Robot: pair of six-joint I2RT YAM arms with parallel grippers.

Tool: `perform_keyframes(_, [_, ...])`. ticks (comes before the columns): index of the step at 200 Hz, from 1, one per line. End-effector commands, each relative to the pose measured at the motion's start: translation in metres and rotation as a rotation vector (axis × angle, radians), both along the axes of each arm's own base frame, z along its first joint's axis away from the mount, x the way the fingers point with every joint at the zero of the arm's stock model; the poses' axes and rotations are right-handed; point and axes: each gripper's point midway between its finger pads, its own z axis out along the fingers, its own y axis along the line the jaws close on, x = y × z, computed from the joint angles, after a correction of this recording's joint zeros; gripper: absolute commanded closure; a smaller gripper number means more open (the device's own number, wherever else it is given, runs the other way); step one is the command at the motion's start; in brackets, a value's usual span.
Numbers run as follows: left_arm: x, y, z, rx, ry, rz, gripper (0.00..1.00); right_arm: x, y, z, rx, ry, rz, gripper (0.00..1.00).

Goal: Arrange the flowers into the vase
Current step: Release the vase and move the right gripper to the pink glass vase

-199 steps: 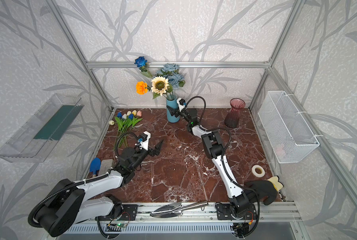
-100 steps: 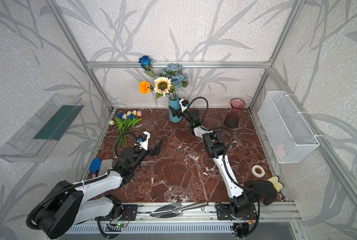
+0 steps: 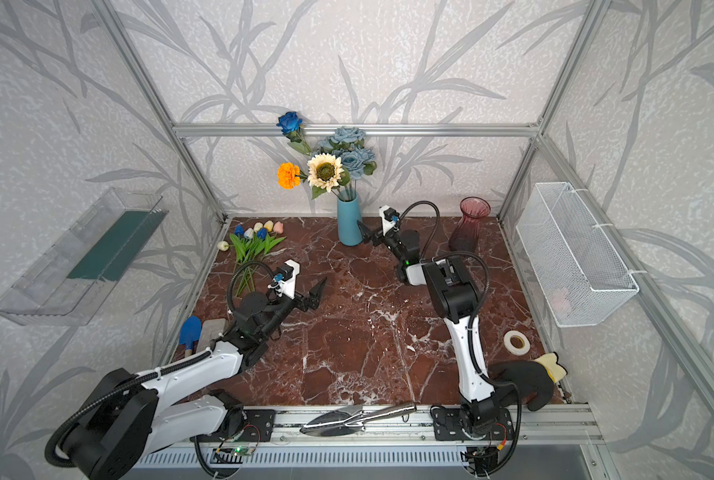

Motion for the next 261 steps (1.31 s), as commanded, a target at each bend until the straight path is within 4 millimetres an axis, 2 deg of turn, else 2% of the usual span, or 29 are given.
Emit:
perform_keyframes(1, [0.000,-0.012,0.043,-0.045,-0.049,-0.062,0.03,-0.040,-0.055,0.072,0.091,-0.076,-0.144,0.01])
perform_keyframes(14, [0.002,-0.023,0.053,-0.043,-0.038,-0.109,0.01,-0.052,-0.092,0.066,0.103,0.064,-0.204,0.00])
perform_keyframes(16, [0.003,-0.024,0.055,-0.048,-0.036,-0.114,0.01,-0.052,-0.096,0.060,0.096,0.099,-0.209,0.00])
perform_keyframes(22, [0.006,-0.029,0.060,-0.057,-0.030,-0.126,0.01,-0.057,-0.111,0.058,0.089,0.158,-0.225,0.02])
perform_keyframes(24, [0.007,-0.031,0.061,-0.058,-0.026,-0.133,0.01,-0.057,-0.116,0.050,0.079,0.196,-0.235,0.02])
perform_keyframes(33, [0.009,-0.042,0.064,-0.056,-0.011,-0.177,0.01,-0.065,-0.138,0.050,0.049,0.272,-0.289,0.05])
perform_keyframes(39, [0.011,-0.050,0.065,-0.046,0.001,-0.209,0.01,-0.069,-0.154,0.035,-0.001,0.352,-0.342,0.06])
perform_keyframes(55, [0.020,-0.068,0.055,-0.016,0.076,-0.260,0.01,-0.081,-0.200,0.018,-0.073,0.460,-0.486,0.07])
perform_keyframes(69, [0.026,-0.082,0.046,-0.019,0.115,-0.307,0.01,-0.091,-0.240,0.011,-0.003,0.515,-0.558,0.10])
perform_keyframes(87, [0.031,-0.093,0.036,-0.043,0.130,-0.342,0.01,-0.096,-0.271,0.004,0.006,0.553,-0.610,0.11])
perform_keyframes(117, [0.035,-0.096,0.026,-0.071,0.139,-0.347,0.01,-0.083,-0.286,-0.015,-0.102,0.572,-0.653,0.04])
perform_keyframes(139, [0.035,-0.097,0.022,-0.070,0.143,-0.353,0.01,-0.067,-0.280,-0.020,-0.123,0.500,-0.596,0.00])
perform_keyframes(158, [0.034,-0.096,0.022,-0.073,0.135,-0.350,0.01,-0.051,-0.278,-0.023,-0.151,0.423,-0.578,0.01])
perform_keyframes(162, [0.034,-0.095,0.022,-0.073,0.135,-0.347,0.01,-0.049,-0.279,-0.019,-0.151,0.400,-0.583,0.01])
perform_keyframes(164, [0.034,-0.095,0.022,-0.073,0.135,-0.346,0.01,-0.047,-0.279,-0.027,-0.155,0.410,-0.583,0.01])
perform_keyframes(169, [0.033,-0.094,0.021,-0.073,0.133,-0.344,0.01,-0.043,-0.280,-0.033,-0.160,0.408,-0.586,0.01])
perform_keyframes(216, [0.028,-0.089,0.021,-0.061,0.131,-0.336,0.01,-0.014,-0.296,-0.034,-0.175,0.271,-0.664,0.01])
perform_keyframes(261, [0.024,-0.080,0.018,-0.037,0.130,-0.297,0.01,0.011,-0.303,-0.033,-0.180,0.223,-0.690,0.01])
